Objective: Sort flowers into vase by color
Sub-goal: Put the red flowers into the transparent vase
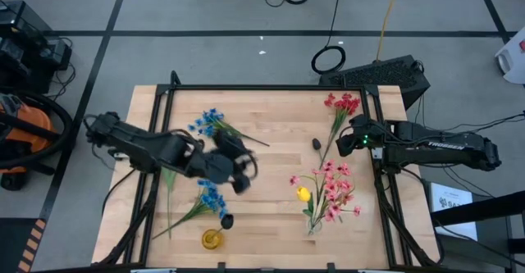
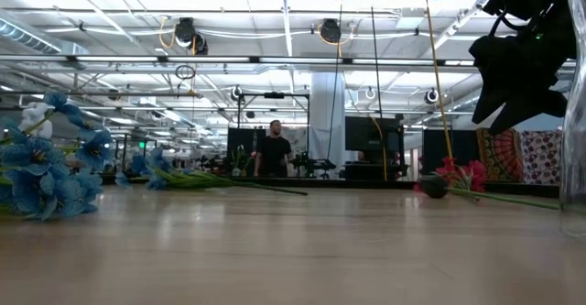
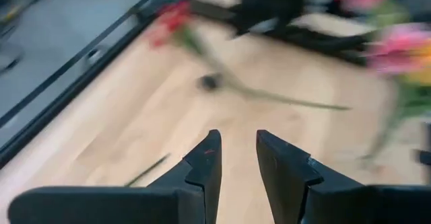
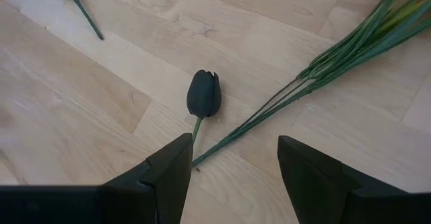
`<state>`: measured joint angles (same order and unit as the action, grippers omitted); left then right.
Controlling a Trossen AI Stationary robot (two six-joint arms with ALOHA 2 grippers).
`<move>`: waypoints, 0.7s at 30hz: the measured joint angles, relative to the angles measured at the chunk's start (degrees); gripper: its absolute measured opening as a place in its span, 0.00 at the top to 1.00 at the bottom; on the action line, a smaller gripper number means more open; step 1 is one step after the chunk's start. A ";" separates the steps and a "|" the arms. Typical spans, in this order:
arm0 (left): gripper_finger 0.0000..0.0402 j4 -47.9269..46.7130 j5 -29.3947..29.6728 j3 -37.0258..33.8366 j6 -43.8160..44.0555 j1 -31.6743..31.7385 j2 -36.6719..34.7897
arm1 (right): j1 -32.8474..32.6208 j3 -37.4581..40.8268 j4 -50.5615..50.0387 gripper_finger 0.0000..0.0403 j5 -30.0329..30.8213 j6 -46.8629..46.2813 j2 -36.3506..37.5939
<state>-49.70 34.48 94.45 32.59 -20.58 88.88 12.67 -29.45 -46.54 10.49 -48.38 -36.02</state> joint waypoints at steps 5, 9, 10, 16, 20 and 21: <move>0.75 -14.08 1.00 -0.56 8.74 3.68 -3.36 | -0.02 0.00 0.00 0.48 0.09 -0.25 -0.01; 0.75 -15.23 0.95 -7.33 9.08 6.51 -6.59 | -0.02 0.00 1.26 0.48 1.80 -1.85 -0.05; 0.75 -14.39 0.36 -9.89 9.16 7.31 -7.67 | -0.02 0.00 2.04 0.48 2.59 -2.66 -0.06; 0.75 -1.93 -4.46 -30.04 8.52 12.83 -16.63 | 0.00 0.00 11.48 0.48 4.40 -3.35 -2.07; 0.75 10.76 -10.38 -43.40 5.18 18.23 -24.03 | 1.11 0.00 19.04 0.48 9.32 -0.88 -7.15; 0.75 13.09 -12.09 -46.12 4.34 19.82 -25.76 | 1.91 -0.21 20.17 0.48 10.16 -0.61 -8.79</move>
<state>-36.61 22.38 48.34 36.93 -0.76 63.12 14.58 -29.66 -26.37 20.66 -48.99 -44.81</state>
